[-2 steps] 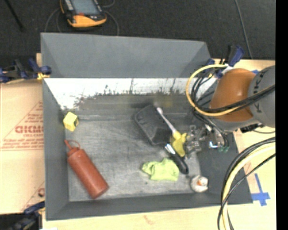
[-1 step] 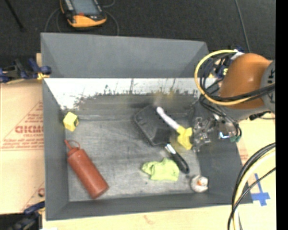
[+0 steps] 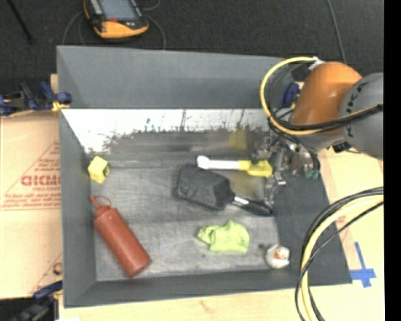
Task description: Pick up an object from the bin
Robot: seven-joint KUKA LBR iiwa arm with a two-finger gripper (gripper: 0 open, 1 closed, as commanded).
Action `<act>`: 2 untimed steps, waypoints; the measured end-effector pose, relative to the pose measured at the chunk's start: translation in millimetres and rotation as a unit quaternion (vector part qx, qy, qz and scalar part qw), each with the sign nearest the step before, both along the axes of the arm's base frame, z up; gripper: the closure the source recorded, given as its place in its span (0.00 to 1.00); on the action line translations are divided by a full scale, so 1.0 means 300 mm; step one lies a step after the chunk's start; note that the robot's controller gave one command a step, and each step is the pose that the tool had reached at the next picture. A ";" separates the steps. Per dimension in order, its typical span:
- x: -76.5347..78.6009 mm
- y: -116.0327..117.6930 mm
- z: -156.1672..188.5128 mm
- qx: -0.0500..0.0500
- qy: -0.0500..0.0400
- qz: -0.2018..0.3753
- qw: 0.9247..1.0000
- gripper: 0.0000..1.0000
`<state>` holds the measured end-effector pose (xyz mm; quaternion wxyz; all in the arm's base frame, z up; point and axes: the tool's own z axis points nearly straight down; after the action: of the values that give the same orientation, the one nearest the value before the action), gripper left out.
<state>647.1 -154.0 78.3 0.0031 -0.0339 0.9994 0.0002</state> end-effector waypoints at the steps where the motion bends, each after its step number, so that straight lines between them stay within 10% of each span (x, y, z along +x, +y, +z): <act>1: 0.014 -0.006 0.033 -0.002 -0.006 0.000 1.000 1.00; 2: 0.014 -0.006 0.033 -0.002 -0.006 0.000 1.000 1.00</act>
Offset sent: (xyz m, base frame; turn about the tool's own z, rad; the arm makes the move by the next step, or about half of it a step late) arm 0.0000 0.0000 0.0000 0.0000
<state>651.2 -155.8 88.1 0.0090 -0.0344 0.9994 -0.0023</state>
